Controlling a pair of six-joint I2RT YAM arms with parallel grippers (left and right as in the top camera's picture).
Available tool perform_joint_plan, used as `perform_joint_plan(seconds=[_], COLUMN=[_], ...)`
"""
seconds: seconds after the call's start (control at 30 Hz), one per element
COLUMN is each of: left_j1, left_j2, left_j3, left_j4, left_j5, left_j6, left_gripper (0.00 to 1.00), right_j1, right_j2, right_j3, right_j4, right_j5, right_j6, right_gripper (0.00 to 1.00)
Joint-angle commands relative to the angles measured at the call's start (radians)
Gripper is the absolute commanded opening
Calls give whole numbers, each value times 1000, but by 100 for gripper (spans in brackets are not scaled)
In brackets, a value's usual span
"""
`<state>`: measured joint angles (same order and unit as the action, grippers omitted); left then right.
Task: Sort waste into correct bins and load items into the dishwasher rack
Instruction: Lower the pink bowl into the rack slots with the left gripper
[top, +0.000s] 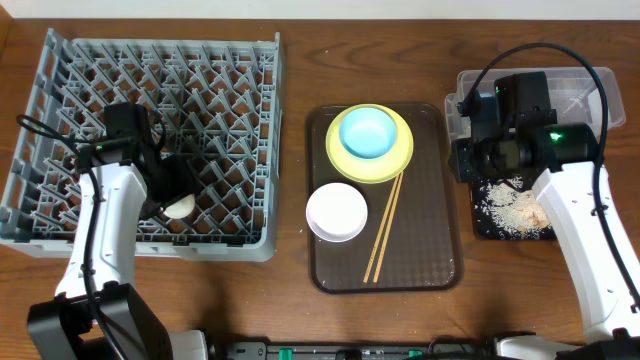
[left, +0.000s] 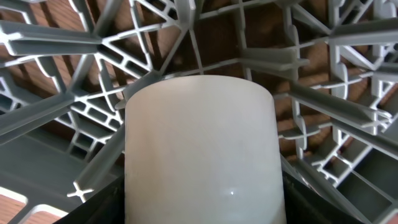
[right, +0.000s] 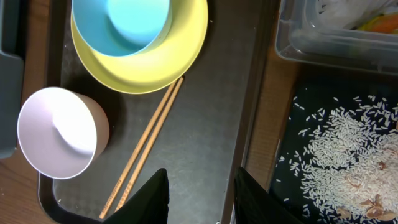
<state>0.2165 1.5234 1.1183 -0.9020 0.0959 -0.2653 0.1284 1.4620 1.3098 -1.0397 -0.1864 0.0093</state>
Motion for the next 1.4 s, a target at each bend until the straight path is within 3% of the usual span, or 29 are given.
perform_joint_plan(seconds=[0.0, 0.7, 1.1, 1.17, 1.2, 1.23, 1.37], left_j1=[-18, -18, -18, -18, -18, -18, -18], left_j2=[20, 9, 1, 1, 1, 1, 1], left_j3=[-1, 50, 60, 60, 60, 60, 60], left_j4=[-31, -92, -119, -126, -128, -129, -128], left_j5=[212, 262, 172, 172, 172, 172, 172], left_j6=[21, 21, 21, 21, 21, 21, 21], left_gripper=[11, 8, 11, 17, 35, 47, 63], right_j1=[3, 4, 4, 4, 4, 4, 4], right_j2=[-4, -4, -4, -4, -4, -4, -4], right_j3=[18, 18, 18, 18, 18, 18, 18], right_j4=[-5, -11, -13, -13, -16, -17, -19], right_j5=[2, 2, 2, 1, 1, 2, 2], right_j6=[-17, -17, -17, -17, -17, -17, -17], right_gripper=[33, 33, 33, 33, 33, 33, 33])
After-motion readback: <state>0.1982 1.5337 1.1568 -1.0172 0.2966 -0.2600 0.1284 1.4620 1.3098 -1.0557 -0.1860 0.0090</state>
